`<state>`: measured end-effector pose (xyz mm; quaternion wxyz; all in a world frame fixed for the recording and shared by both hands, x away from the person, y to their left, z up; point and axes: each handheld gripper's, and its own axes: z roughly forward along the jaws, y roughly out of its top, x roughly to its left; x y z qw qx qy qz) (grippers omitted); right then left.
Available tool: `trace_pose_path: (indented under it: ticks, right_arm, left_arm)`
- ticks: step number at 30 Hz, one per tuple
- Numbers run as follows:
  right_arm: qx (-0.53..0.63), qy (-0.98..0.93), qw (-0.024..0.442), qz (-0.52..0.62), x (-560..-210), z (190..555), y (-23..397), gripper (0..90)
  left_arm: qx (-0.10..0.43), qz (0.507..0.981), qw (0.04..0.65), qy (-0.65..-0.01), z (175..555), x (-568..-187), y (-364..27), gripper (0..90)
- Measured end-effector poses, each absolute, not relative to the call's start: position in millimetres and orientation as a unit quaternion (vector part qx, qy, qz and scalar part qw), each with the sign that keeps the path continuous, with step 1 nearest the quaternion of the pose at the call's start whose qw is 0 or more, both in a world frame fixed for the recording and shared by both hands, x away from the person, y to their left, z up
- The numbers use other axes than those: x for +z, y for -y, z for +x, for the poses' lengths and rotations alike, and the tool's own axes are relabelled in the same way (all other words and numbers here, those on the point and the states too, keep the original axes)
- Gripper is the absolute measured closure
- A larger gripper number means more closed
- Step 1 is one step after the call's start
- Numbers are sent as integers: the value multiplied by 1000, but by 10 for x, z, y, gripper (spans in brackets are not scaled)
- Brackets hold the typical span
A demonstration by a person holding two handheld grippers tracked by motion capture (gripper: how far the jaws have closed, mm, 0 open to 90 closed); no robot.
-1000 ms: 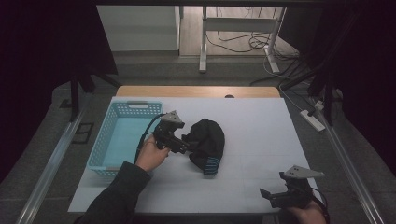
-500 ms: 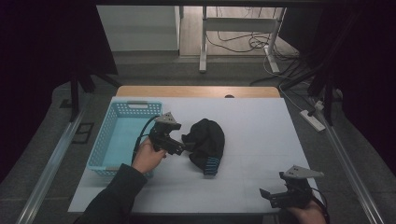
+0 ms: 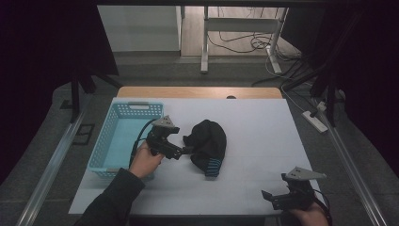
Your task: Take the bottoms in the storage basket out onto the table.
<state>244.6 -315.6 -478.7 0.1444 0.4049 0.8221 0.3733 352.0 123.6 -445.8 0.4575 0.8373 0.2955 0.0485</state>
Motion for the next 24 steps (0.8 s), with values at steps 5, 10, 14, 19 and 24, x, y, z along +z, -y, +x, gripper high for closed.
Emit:
trace_pose_path:
  ticks: [5, 10, 14, 19, 24]
  right_arm:
    - [373, -822, 144, 405, -4787, 2446, 3157, 0]
    - [374, -822, 144, 405, -4787, 2447, 3157, 0]
    - [374, -822, 144, 405, -4786, 2447, 3158, 0]
    - [374, -822, 143, 405, -4786, 2447, 3158, 0]
    - [374, -822, 143, 405, -4786, 2447, 3158, 0]
  left_arm:
    - [55, 835, 461, -296, 3470, -4457, -1270, 0]
    - [59, 834, 461, -298, 3434, -4452, -1310, 0]
    - [54, 831, 466, -300, 3401, -4447, -1345, 0]
    - [56, 833, 461, -302, 3362, -4452, -1373, 0]
    - [60, 833, 459, -304, 3320, -4445, -1407, 0]
